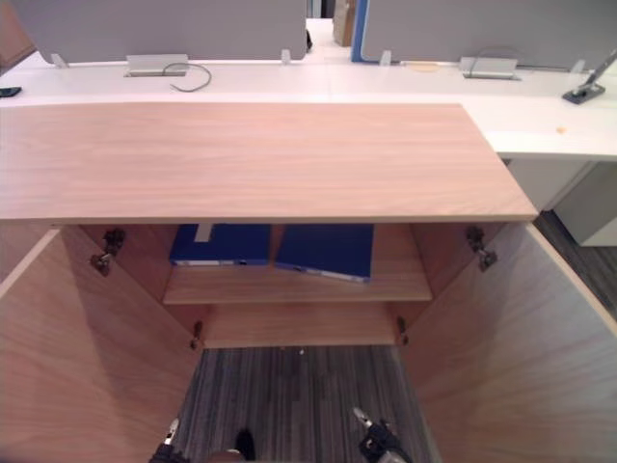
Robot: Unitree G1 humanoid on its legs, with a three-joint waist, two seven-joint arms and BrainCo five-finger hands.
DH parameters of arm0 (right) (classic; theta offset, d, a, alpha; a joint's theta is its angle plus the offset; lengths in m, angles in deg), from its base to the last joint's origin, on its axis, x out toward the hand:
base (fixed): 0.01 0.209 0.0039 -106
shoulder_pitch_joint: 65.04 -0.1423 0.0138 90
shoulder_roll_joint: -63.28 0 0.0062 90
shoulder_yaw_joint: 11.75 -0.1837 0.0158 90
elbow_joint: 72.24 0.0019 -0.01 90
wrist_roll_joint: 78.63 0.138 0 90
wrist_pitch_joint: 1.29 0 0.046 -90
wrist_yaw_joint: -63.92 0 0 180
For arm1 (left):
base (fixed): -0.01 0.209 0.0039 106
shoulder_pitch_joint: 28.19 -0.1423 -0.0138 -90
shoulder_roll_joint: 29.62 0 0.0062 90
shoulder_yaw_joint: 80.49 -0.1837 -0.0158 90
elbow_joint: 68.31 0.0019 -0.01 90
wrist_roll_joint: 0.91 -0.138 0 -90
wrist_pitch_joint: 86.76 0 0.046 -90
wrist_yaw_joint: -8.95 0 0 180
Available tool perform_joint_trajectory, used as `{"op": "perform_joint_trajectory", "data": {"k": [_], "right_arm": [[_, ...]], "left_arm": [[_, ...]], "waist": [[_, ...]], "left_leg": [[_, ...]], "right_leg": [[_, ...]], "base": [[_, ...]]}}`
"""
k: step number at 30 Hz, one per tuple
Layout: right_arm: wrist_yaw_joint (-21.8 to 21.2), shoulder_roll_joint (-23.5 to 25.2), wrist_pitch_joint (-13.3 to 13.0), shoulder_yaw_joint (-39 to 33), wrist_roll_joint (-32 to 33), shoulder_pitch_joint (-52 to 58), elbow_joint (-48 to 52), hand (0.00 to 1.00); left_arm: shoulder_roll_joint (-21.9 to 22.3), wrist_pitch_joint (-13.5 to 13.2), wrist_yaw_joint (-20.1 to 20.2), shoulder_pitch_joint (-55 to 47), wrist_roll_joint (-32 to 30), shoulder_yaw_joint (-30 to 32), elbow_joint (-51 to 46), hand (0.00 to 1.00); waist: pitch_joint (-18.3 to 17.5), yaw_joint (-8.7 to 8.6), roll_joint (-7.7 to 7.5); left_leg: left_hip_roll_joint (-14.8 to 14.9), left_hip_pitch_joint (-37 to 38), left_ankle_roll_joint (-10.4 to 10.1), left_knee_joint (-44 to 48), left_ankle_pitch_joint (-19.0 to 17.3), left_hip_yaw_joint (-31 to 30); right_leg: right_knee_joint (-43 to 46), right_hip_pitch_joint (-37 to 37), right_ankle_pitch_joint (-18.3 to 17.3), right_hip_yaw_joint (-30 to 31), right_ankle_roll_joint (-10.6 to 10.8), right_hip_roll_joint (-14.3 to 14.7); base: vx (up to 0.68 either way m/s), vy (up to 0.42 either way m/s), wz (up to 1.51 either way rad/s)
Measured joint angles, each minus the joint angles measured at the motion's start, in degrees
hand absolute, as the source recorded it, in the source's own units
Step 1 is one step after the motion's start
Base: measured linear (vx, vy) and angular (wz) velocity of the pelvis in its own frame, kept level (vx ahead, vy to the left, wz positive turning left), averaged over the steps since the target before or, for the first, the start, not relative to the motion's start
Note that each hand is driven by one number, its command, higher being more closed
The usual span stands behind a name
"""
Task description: Walk over to the cabinet, pick up the folder, carry it to the office cabinet, place the folder inside the office cabinet, then close the office cabinet door
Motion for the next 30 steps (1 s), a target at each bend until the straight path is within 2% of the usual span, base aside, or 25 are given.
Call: {"op": "perform_joint_trajectory", "data": {"k": [1, 3, 5, 12, 15, 17, 18, 19, 20, 21, 22, 23, 24, 26, 28, 29, 30], "right_arm": [[0.1, -0.1, 0.1, 0.9, -0.1, -0.2, -0.4, 0.0], [0.4, -0.5, 0.0, 4.6, -0.1, -0.3, -0.3, 0.0], [0.4, -0.7, 0.0, 6.6, -0.1, -0.9, -0.4, 0.0], [0.4, -1.0, 0.1, 12.7, -3.0, -1.1, -2.2, 0.0], [0.3, -1.3, 0.2, 12.2, -3.5, -0.9, -2.6, 0.0], [0.0, -1.6, 0.5, 8.0, -4.5, -0.4, -2.7, 0.0], [0.0, -1.9, 0.6, 5.7, -4.7, -0.4, -2.6, 0.0], [0.0, -2.3, 0.7, 5.3, -5.1, -0.3, -2.5, 0.0], [0.1, -3.1, 0.8, 5.4, -5.8, 0.0, -2.1, 0.0], [0.4, -3.8, 1.1, 5.9, -5.9, 0.0, -1.7, 0.0], [0.4, -3.8, 1.1, 5.9, -6.0, 0.0, -1.6, 0.0], [0.9, -3.9, 1.2, 6.3, -5.9, -0.1, -0.7, 0.0], [1.5, -3.8, 1.1, 7.7, -5.4, 0.0, -0.4, 0.0], [2.3, -3.4, 1.1, 10.9, -4.1, 0.0, 0.5, 0.0], [2.7, -2.1, 1.0, 12.5, -3.0, -0.2, 0.7, 0.0], [2.9, -1.5, 1.0, 13.7, -2.2, -0.3, 1.2, 0.0], [3.2, -1.1, 1.0, 14.9, -1.8, -0.5, 1.4, 0.0]], "left_arm": [[-0.3, 0.0, -0.4, -0.3, -0.3, -0.8, 0.3, 0.0], [-1.2, 0.0, -0.9, -0.4, -1.2, -2.7, 1.0, 0.0], [-1.6, 0.0, -1.0, -0.6, -2.4, -4.2, 1.6, 0.0], [-1.9, 0.4, -1.0, -0.5, -4.8, -4.9, 1.7, 0.0], [-1.4, 0.7, -1.0, -0.8, -5.9, -4.7, 1.7, 0.0], [-1.2, 0.7, -1.0, -1.6, -6.7, -4.6, 1.7, 0.0], [-0.6, 0.7, -1.0, -2.4, -7.1, -4.4, 1.7, 0.0], [-0.3, 0.7, -1.0, -2.6, -7.3, -4.4, 1.7, 0.0], [-0.2, 0.7, -0.9, -2.8, -7.8, -4.5, 1.8, 0.0], [0.0, 0.7, -0.9, -2.9, -8.3, -4.6, 2.1, 0.0], [0.0, 0.7, -0.9, -2.9, -8.4, -4.6, 2.1, 0.0], [0.0, 0.7, -0.9, -2.9, -8.6, -4.8, 2.2, 0.0], [0.0, 0.7, -0.9, -3.1, -8.9, -5.0, 2.1, 0.0], [-0.5, 0.5, -1.0, -3.4, -9.0, -7.4, 1.9, 0.0], [-0.9, 0.0, -1.2, -3.1, -8.7, -9.4, 1.9, 0.0], [-1.0, -0.3, -1.6, -2.9, -8.7, -10.4, 1.9, 0.0], [-1.0, -0.7, -1.7, -2.7, -8.6, -10.6, 1.9, 0.0]], "waist": [[0.1, 0.05, 0.01], [0.1, 0.03, 0.02], [0.2, 0.22, 0.2], [0.6, 0.63, 0.74], [-0.2, 0.51, 1.65], [-1.4, 0.5, 2.0], [-2.2, 0.51, 2.53], [-2.4, 0.46, 2.81], [-2.7, 0.19, 3.22], [-2.7, 0.08, 3.35], [-2.7, 0.08, 3.4], [-2.7, 0.09, 3.24], [-2.6, 0.05, 3.3], [-2.6, -0.1, 3.54], [-1.9, -0.22, 4.04], [-1.6, -0.33, 4.32], [-1.2, -0.29, 3.97]], "left_leg": [[1.0, -1.7, 0.1, 5.2, -1.5, 0.3], [2.0, -4.6, 0.1, 11.5, -2.1, 0.1], [2.3, -5.6, 0.1, 13.1, -2.0, -1.1], [2.8, -3.4, 0.6, 9.3, -2.9, -1.7], [1.9, -0.1, 0.3, 3.2, -3.6, -2.0], [-0.9, 1.9, 0.8, -0.3, -3.2, -1.9], [-2.8, 3.2, 1.9, -2.1, -3.7, -2.0], [-3.7, 4.0, 2.4, -2.8, -3.8, -1.9], [-6.0, 5.5, 3.2, -4.1, -3.5, -1.9], [-8.1, 7.1, 3.5, -5.1, -3.1, -1.5], [-8.7, 7.5, 3.5, -5.2, -3.1, -1.4], [-10.2, 8.9, 3.9, -5.3, -3.2, -1.4], [-10.5, 10.1, 4.5, -5.3, -3.6, -1.5], [-9.5, 11.6, 4.9, -5.9, -3.9, -2.0], [-7.3, 12.5, 5.1, -6.3, -4.0, -2.4], [-5.5, 12.8, 4.6, -5.9, -4.4, -2.7], [-4.5, 13.2, 4.0, -5.4, -4.9, -2.8]], "right_leg": [[-0.6, 1.1, 0.0, 0.1, 0.0, 0.5], [-0.9, 1.4, 0.2, 0.6, -0.1, 0.7], [-2.2, 1.2, 1.2, 1.9, -0.4, 1.3], [-10.3, 2.8, 6.7, 5.5, -1.1, 4.3], [-11.4, 2.6, 6.5, 6.9, -0.8, 4.2], [-10.0, 1.5, 5.9, 7.8, 0.3, 2.0], [-6.2, -0.1, 4.2, 8.3, 1.3, -0.2], [-3.3, -1.0, 3.1, 8.5, 1.4, -1.7], [4.1, -3.1, 0.5, 8.9, 2.5, -5.1], [12.4, -5.9, -1.9, 8.8, 1.5, -8.5], [14.7, -6.8, -2.2, 8.8, 1.1, -9.6], [22.1, -9.4, -2.4, 8.2, -0.4, -13.0], [25.1, -9.6, -1.7, 7.5, -1.5, -14.1], [27.4, -9.5, -0.3, 6.6, -2.5, -14.3], [27.1, -9.5, -3.3, 5.3, -1.1, -13.1], [23.9, -9.3, -3.9, 5.2, -0.4, -11.0], [20.3, -9.0, -3.8, 5.3, -0.1, -9.3]], "base": [[-0.06, -0.014, -0.01], [-0.07, -0.003, -0.04], [-0.06, 0.028, -0.24], [-0.03, 0.039, -0.29], [-0.02, 0.081, -0.23], [0.06, 0.168, -0.22], [0.09, 0.214, -0.21], [0.11, 0.23, -0.05], [0.14, 0.24, 0.06], [0.15, 0.239, 0.08], [0.2, 0.267, 0.06], [0.17, 0.197, 0.06], [0.19, 0.183, 0.04], [0.13, 0.041, -0.04], [0.07, -0.072, -0.03], [0.04, -0.18, -0.05], [0.03, -0.212, -0.12]]}}
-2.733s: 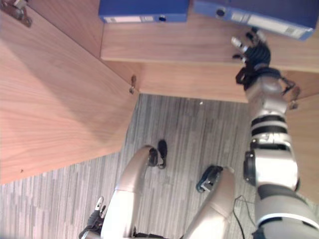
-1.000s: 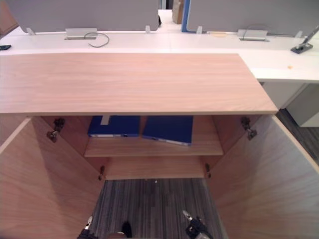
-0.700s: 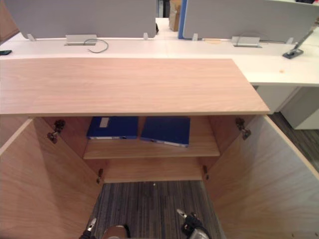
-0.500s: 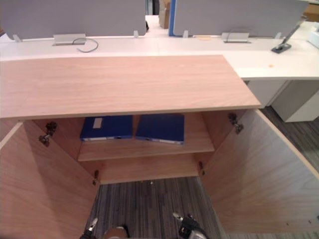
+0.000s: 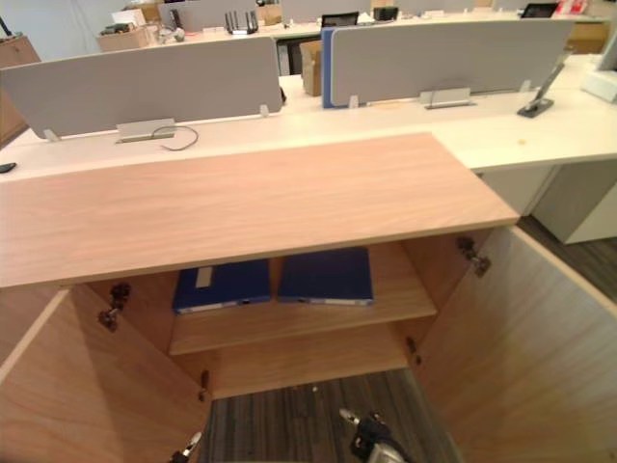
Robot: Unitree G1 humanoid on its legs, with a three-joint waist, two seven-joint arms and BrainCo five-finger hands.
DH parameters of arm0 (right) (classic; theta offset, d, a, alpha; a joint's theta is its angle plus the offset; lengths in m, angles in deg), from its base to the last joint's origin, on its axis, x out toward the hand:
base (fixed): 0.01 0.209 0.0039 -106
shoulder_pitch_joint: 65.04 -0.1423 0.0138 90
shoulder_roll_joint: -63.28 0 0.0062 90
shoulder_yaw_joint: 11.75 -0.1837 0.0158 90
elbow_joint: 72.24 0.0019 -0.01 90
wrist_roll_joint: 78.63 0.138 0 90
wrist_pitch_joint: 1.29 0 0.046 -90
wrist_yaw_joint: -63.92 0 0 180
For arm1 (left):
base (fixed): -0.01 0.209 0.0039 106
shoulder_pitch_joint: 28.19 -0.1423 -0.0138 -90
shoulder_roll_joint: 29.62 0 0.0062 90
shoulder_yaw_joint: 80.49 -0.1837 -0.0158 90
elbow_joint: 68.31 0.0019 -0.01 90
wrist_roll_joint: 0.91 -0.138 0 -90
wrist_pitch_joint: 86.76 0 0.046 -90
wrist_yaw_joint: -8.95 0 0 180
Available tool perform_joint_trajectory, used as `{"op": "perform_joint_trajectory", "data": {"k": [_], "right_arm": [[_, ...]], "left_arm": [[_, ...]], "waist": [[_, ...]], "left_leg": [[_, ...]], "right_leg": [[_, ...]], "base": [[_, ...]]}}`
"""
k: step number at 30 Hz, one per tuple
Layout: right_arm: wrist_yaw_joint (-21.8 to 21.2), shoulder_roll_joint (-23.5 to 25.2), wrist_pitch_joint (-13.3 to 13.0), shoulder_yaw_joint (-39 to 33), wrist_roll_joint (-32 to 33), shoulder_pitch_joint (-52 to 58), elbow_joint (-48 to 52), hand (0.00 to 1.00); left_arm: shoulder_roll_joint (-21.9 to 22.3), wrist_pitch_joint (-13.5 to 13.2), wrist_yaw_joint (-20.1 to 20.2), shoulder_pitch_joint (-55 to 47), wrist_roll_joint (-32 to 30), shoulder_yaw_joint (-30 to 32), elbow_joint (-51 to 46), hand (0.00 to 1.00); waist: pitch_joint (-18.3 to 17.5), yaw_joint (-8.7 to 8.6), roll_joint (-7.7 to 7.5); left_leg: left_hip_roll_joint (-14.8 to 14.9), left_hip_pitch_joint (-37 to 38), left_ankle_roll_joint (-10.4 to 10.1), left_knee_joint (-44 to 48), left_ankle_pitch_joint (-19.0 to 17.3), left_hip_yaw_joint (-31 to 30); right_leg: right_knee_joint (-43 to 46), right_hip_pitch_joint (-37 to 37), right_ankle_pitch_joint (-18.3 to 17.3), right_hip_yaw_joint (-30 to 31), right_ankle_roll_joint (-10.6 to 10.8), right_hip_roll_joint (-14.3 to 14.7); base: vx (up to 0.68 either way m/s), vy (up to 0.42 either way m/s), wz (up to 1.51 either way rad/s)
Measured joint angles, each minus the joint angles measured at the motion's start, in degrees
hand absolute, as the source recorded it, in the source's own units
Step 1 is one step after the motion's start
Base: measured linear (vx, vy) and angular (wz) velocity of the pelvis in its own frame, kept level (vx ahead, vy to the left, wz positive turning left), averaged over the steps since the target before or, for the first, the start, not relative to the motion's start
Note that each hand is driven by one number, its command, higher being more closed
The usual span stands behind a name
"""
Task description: Walk over to the cabinet, pick up the folder, carry it to the office cabinet, place the folder inside the office cabinet, then close the office cabinet door
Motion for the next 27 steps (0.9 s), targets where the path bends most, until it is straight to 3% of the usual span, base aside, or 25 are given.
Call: {"op": "perform_joint_trajectory", "data": {"k": [1, 2, 4, 8, 11, 16, 20, 23, 27], "right_arm": [[0.0, 0.1, 0.0, 1.7, 0.0, -0.4, -0.1, 0.0], [0.0, 0.3, 0.0, 2.3, 0.0, -0.6, -0.1, 0.0], [0.2, -0.8, -0.3, 2.7, -0.1, -0.7, -0.4, 0.0], [0.1, -0.3, -0.6, 8.1, -0.2, -1.4, -0.4, 0.0], [0.1, -0.4, -0.7, 8.9, -0.3, -1.4, -0.4, 0.0], [0.1, -0.7, -1.5, 14.0, -0.3, -1.5, 10.9, 0.0], [0.1, -1.2, -3.3, 19.1, -1.1, -5.9, 23.9, 0.0], [0.2, -1.4, -4.6, 22.6, -1.6, -11.9, 31.4, 0.0], [2.4, -1.5, -6.7, 25.2, -2.6, -23.6, 35.1, 0.0]], "left_arm": [[-0.4, -0.3, -0.2, 0.3, 0.1, 0.1, 0.0, 0.0], [-0.8, -0.4, -0.3, 0.5, 0.1, 0.2, -0.1, 0.0], [1.1, -0.4, -0.4, -0.1, -0.8, 2.4, 0.2, 0.0], [1.6, 0.5, -0.4, -0.1, -0.5, 5.9, 0.0, 0.0], [1.7, 1.3, -0.4, -0.2, 0.4, 7.2, 0.1, 0.0], [1.5, 1.2, -0.4, -0.3, 1.3, 5.4, -0.4, 0.0], [0.9, 0.3, -0.4, -0.5, 1.4, -0.6, -3.3, 0.0], [0.2, -0.5, -0.6, 0.4, 1.6, -2.7, -5.2, 0.0], [0.3, -1.7, -1.2, 1.1, 2.7, -3.8, -8.1, 0.0]], "waist": [[0.6, 0.17, -0.93], [1.0, 0.22, -1.71], [0.3, -0.17, -0.18], [-0.9, 0.43, 0.26], [-1.2, 0.58, 0.35], [-1.2, 0.41, 0.33], [-0.4, 0.45, 0.13], [4.0, 0.45, -0.64], [8.1, 0.98, -0.19]], "left_leg": [[0.7, 0.2, -1.0, 1.3, -0.9, 0.2], [0.6, 0.0, -1.6, 2.1, -1.4, 0.1], [3.5, 0.1, -2.3, 2.5, -2.1, -0.8], [8.0, -2.1, -4.1, -1.0, 0.5, -1.2], [9.5, -2.9, -5.8, -3.8, 2.5, -2.1], [8.9, -3.0, -6.8, -4.7, 3.6, -1.9], [6.4, -5.1, -6.4, -3.6, 4.6, -2.1], [4.7, -10.0, -5.3, 4.5, 3.7, -3.2], [4.8, -19.9, -3.4, 13.3, 0.7, -3.2]], "right_leg": [[-6.2, 0.8, 0.5, 1.4, 0.6, 2.1], [-8.8, 1.5, 3.4, 2.9, 1.0, 3.0], [-11.1, 2.8, 4.4, 1.7, 0.3, 6.4], [-16.5, 2.4, 5.5, -0.8, -1.5, 11.9], [-19.0, 2.4, 6.5, -2.7, -2.5, 13.8], [-22.0, 4.1, 7.9, -3.9, -2.3, 13.9], [-24.3, 4.1, 9.9, -3.9, -1.4, 12.0], [-21.4, 2.5, 10.0, -3.9, -1.4, 9.0], [-16.7, -5.8, 9.9, -3.2, -1.5, 7.4]], "base": [[0.01, -0.21, -0.12], [-0.01, -0.267, 0.04], [0.01, -0.297, 0.05], [0.06, -0.209, 0.06], [0.14, -0.117, 0.29], [0.14, 0.02, 0.12], [0.04, 0.076, 0.1], [-0.07, 0.092, 0.16], [-0.15, 0.096, -0.02]]}}
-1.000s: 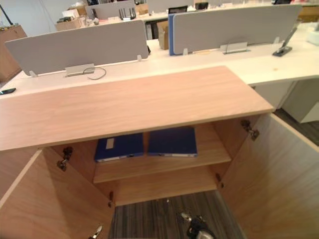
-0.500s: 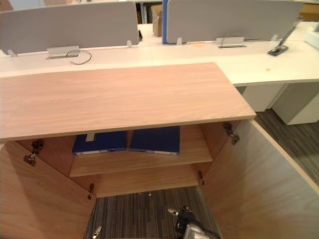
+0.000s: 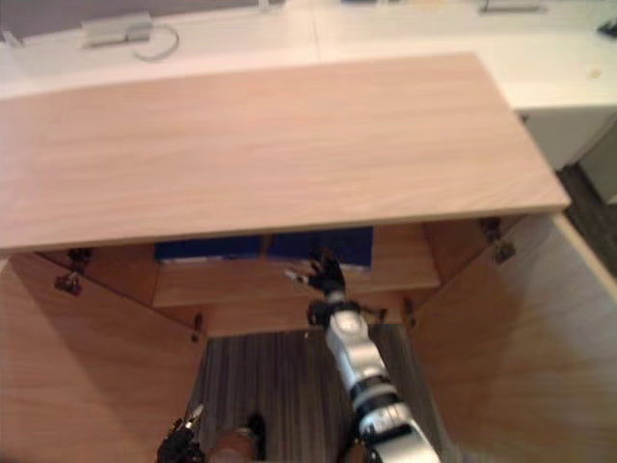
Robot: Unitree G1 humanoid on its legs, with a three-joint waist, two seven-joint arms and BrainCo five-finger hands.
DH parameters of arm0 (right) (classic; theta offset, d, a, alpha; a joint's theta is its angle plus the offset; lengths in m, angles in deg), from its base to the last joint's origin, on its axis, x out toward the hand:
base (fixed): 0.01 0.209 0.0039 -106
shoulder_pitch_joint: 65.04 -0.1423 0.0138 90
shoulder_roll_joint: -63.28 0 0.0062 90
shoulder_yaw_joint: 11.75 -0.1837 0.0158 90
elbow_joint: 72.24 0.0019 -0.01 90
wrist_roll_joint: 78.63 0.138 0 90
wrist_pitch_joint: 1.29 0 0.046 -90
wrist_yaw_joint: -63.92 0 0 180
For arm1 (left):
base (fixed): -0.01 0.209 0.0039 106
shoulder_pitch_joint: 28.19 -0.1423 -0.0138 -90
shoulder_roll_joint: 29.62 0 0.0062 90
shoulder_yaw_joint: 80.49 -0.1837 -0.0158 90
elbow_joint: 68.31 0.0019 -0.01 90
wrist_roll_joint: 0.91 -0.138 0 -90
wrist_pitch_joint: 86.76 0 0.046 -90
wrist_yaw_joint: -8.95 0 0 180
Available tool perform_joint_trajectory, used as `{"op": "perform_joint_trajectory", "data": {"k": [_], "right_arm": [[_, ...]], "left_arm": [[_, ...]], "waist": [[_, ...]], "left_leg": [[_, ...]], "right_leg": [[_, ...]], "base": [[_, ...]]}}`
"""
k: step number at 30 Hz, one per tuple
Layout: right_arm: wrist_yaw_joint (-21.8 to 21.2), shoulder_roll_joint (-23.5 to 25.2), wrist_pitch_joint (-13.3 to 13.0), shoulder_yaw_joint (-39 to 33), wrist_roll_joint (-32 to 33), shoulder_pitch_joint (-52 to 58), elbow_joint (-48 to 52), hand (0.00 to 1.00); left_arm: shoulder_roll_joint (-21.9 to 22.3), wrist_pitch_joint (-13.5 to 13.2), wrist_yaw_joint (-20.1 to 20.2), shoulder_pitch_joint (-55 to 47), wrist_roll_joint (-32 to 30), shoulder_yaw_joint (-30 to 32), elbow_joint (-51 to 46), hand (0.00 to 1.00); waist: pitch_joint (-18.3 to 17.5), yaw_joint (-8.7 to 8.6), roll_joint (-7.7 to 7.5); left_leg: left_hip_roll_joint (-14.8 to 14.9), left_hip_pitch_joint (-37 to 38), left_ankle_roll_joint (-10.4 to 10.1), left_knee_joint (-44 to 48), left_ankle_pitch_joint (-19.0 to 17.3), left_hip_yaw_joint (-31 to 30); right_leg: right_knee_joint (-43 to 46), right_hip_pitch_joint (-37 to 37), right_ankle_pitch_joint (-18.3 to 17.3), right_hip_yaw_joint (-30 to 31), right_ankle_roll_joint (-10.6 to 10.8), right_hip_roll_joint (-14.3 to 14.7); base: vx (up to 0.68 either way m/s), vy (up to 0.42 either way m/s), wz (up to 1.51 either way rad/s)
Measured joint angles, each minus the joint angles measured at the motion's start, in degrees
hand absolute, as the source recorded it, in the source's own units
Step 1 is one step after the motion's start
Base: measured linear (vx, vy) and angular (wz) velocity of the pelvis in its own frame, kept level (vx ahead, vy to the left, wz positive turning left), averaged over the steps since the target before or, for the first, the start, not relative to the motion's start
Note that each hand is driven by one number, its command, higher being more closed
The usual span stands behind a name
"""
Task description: Walk over to the cabinet, pick up the folder, carry it to the office cabinet, place the folder inside the office cabinet, then close the office cabinet door
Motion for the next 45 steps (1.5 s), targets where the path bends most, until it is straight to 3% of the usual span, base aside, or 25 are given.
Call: {"op": "perform_joint_trajectory", "data": {"k": [4, 9, 15, 19, 25, 33, 39, 45], "right_arm": [[2.4, -2.2, -0.1, -0.1, -0.2, -8.6, 0.0, 0.0], [3.8, -6.5, 0.1, -0.5, -2.3, -15.9, -0.4, 0.0], [4.5, -10.8, 0.9, -0.5, -2.6, -22.1, -2.6, 0.0], [5.6, -16.3, 1.0, -0.6, -4.2, -27.7, -2.6, 0.0], [6.7, -24.4, 1.0, -0.4, -4.5, -32.2, -2.6, 0.0], [6.8, -34.7, 1.1, 2.6, -5.2, -40.6, -7.0, 0.0], [5.4, -41.9, 1.8, 8.7, -9.0, -46.7, -13.0, 0.0], [3.7, -46.6, 2.9, 9.7, -10.5, -49.2, -16.5, 0.0]], "left_arm": [[0.4, -0.8, -0.6, 0.2, 1.3, -1.0, -2.1, 0.0], [0.3, -1.2, -0.9, -0.3, 5.0, -2.9, -4.2, 0.0], [-0.1, -1.7, -0.6, -2.3, 6.6, -6.3, -7.6, 0.0], [-1.2, -1.9, -0.5, -3.6, 7.1, -10.2, -12.7, 0.0], [-1.8, -2.1, -0.4, -4.9, 9.0, -13.3, -18.9, 0.0], [-1.7, -2.4, 0.0, -5.3, 10.4, -18.6, -26.9, 0.0], [-1.2, -2.8, -0.1, -5.0, 10.9, -17.3, -25.6, 0.0], [-0.9, -3.3, -1.1, -4.1, 9.8, -16.5, -24.0, 0.0]], "waist": [[4.2, 0.71, 1.39], [10.5, 1.16, 3.33], [14.2, 2.14, 3.81], [16.1, 2.99, 4.12], [17.1, 3.46, 4.31], [17.3, 4.91, 4.23], [17.3, 4.88, 4.18], [17.3, 6.43, 4.2]], "left_leg": [[-0.1, -4.0, -0.1, 2.6, -4.1, 0.1], [-1.4, -12.3, 1.4, 11.1, -6.4, 0.4], [-0.7, -19.1, 1.3, 13.4, -6.1, 0.3], [0.0, -23.3, 1.1, 12.9, -4.9, 0.0], [0.9, -27.9, 0.7, 11.4, -3.4, -1.9], [0.8, -29.1, -0.1, 5.5, 0.3, -2.4], [0.9, -29.8, -1.0, -0.5, 4.5, -4.1], [0.7, -28.6, -1.6, -5.7, 8.1, -5.2]], "right_leg": [[6.7, -7.0, -1.2, 2.3, 0.0, -1.9], [13.5, -15.3, -1.6, 5.1, 0.1, -5.2], [14.1, -21.7, -0.4, 5.9, -1.0, -4.5], [12.4, -25.1, 1.1, 5.5, -1.7, -3.4], [8.5, -27.5, 2.8, 3.4, -2.5, -1.2], [5.7, -29.6, 3.8, 2.4, -3.4, -0.3], [3.8, -30.8, 4.4, 0.6, -4.3, 0.6], [3.4, -31.2, 4.5, 0.5, -4.5, 0.7]], "base": [[-0.14, 0.106, -0.12], [-0.17, 0.073, -0.03], [-0.05, -0.009, -0.03], [0.05, -0.03, -0.03], [0.05, -0.022, 0.06], [0.04, -0.019, 0.06], [0.05, -0.044, 0.15], [0.04, -0.053, 0.14]]}}
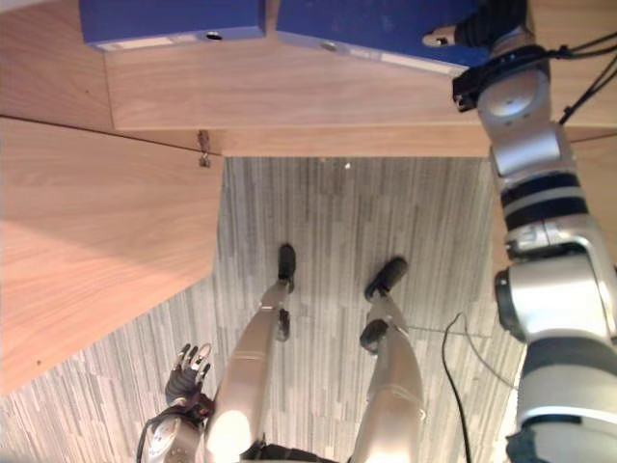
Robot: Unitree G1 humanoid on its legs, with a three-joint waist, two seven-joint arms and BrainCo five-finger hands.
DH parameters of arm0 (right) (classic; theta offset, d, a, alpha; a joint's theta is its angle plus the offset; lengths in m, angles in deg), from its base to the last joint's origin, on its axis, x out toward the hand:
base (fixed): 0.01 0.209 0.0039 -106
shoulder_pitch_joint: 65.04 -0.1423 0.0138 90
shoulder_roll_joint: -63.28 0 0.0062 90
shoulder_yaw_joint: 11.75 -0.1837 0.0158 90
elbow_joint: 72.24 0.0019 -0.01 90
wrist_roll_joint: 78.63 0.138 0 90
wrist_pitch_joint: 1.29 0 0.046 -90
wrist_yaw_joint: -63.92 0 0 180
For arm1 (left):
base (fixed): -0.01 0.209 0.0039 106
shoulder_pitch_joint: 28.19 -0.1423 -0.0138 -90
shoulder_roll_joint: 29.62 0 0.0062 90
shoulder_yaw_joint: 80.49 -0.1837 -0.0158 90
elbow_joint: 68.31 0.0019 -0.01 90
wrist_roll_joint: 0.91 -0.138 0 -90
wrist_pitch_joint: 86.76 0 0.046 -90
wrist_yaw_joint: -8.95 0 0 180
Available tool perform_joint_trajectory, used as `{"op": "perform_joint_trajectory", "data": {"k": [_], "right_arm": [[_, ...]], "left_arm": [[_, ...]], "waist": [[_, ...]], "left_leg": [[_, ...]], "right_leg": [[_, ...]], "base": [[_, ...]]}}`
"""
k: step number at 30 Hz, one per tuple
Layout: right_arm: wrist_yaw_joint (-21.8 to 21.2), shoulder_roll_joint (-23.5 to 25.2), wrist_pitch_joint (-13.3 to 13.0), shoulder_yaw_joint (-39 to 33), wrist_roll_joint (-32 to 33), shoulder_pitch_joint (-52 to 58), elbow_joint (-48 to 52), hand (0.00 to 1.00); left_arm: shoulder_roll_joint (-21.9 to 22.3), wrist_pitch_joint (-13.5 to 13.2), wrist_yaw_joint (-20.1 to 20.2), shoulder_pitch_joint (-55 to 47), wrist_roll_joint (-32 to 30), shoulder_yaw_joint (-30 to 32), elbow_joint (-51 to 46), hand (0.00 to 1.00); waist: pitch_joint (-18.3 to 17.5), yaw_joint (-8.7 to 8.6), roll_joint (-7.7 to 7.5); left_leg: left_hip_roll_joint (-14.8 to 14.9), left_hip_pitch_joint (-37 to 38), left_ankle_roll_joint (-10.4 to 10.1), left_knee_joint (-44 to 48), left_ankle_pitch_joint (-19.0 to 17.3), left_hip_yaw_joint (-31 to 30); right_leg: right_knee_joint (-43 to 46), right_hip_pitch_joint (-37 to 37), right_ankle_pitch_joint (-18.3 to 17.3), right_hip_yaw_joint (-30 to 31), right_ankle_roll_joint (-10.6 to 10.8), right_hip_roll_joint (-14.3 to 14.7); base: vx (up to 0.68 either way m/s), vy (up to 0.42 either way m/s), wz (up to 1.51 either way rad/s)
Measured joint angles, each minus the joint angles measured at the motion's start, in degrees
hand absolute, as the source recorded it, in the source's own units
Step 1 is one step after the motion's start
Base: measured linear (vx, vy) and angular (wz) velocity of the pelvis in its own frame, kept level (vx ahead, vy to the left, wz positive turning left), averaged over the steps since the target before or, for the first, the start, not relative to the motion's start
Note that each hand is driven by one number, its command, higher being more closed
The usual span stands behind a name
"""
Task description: Walk over to the cabinet, pick up the folder, carry it to the office cabinet, place the folder inside the office cabinet, then close the office cabinet door
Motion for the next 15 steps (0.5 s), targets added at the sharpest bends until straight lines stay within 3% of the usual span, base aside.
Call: {"op": "perform_joint_trajectory", "data": {"k": [3, 5, 8, 11, 15], "right_arm": [[0.4, -1.0, 0.1, 1.5, -6.5, -0.8, 0.1, 0.0], [1.7, -1.4, 1.5, 1.4, -12.3, -0.8, 2.6, 0.0], [5.2, -0.6, 4.1, -1.0, -16.0, 2.2, 15.7, 0.0], [11.0, 4.3, 5.7, -8.3, -22.5, 5.1, 30.8, 0.0], [22.1, 10.8, 7.7, -14.8, -28.7, 5.9, 38.0, 0.0]], "left_arm": [[-0.1, -0.1, -0.5, 0.9, -0.1, 0.7, 1.8, 0.0], [-0.1, -0.1, -0.9, 2.8, -0.4, 1.7, 4.2, 0.0], [-0.1, 0.0, -2.1, 5.6, -1.1, 2.7, 7.0, 0.0], [-0.1, 0.1, -2.7, 6.8, -1.9, 2.8, 7.8, 0.0], [-0.9, -0.9, -3.7, 9.2, -3.4, 3.8, 12.3, 0.0]], "waist": [[0.0, 0.47, 0.0], [0.0, 0.8, 0.0], [0.0, 0.58, 0.01], [-0.1, -0.07, 0.05], [-0.1, -0.48, 0.05]], "left_leg": [[-0.1, 0.0, -0.1, -2.0, 1.5, 0.0], [0.1, 0.2, -0.4, -3.8, 2.8, 0.0], [0.2, 1.0, -0.6, -5.9, 4.0, 0.2], [0.1, 1.6, -0.6, -6.3, 4.3, 0.6], [0.0, 2.1, -0.6, -6.3, 4.3, 0.9]], "right_leg": [[-0.1, -0.8, 0.3, -0.1, -0.4, 0.0], [-0.5, -1.3, 0.7, -0.2, -0.8, 0.3], [-1.1, -1.3, 1.0, -0.2, -1.0, 0.9], [-1.1, -1.3, 1.1, 0.2, -1.0, 0.9], [-1.0, -1.2, 1.2, 0.7, -1.0, 0.8]], "base": [[0.02, -0.047, 0.03], [0.03, -0.063, 0.0], [0.04, -0.07, -0.04], [0.04, -0.058, -0.05], [0.03, -0.051, -0.04]]}}
